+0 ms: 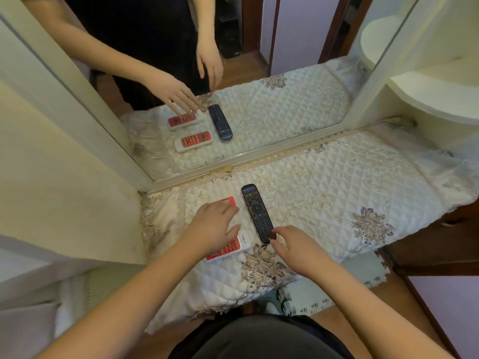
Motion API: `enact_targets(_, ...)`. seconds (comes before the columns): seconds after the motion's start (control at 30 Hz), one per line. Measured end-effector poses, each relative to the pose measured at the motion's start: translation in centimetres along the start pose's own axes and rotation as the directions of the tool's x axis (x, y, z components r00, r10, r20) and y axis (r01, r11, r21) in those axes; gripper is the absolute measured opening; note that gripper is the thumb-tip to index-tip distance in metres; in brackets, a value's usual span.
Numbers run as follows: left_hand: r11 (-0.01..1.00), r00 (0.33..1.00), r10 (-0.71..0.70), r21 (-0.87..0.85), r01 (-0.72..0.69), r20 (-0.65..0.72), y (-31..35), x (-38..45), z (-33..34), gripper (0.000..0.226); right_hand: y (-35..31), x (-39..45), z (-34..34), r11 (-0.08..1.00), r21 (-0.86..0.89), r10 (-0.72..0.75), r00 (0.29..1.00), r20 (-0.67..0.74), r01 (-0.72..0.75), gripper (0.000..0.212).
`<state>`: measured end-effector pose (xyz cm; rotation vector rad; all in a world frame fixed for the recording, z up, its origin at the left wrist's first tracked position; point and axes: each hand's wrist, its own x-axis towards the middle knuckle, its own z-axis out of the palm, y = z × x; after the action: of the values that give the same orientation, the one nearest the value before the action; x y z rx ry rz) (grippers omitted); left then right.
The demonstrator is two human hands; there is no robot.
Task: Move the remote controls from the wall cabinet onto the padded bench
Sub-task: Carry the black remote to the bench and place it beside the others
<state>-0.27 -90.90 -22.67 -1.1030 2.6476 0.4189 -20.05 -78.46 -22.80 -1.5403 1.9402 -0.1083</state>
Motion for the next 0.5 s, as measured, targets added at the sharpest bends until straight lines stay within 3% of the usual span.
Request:
enact_targets(0.07,0.992,0.997,-0.022,0.121,0.031,-0.075,0.9,-2.0,0.7,0.066,0.3,-0.6,0.4,0.976,-0.198,-0.107,0.992,-0.065,0.092,0.044)
enact_targets(0.13,0.983,0.99,-0.062,0.163,0.083,-0.13,2.2,-3.7,1.2,0.061,0.6,-1.3,0.7,0.951,-0.279,-0.165,0.982,-0.086,0.135,0.052)
enact_targets(0.2,0.979,0.985,-0.119,0.152,0.138,-0.126,3.4,-4.9,1.7,0.06,0.8,-1.9,1.1,0.93,-0.315,-0.241,0.963,-0.124,0.192,0.056)
enact_targets(0.33,0.962,0.968,-0.235,0.118,0.244,-0.086,5.3,-7.1,2.9,0.06,1.1,-2.9,1.2,0.896,-0.359,-0.343,0.92,-0.19,0.261,0.042)
enact_targets(0.5,0.943,0.934,-0.307,0.077,0.325,-0.183,7.2,-9.7,3.6,0.061,1.1,-3.5,2.1,0.872,-0.359,-0.394,0.912,-0.11,0.333,0.047)
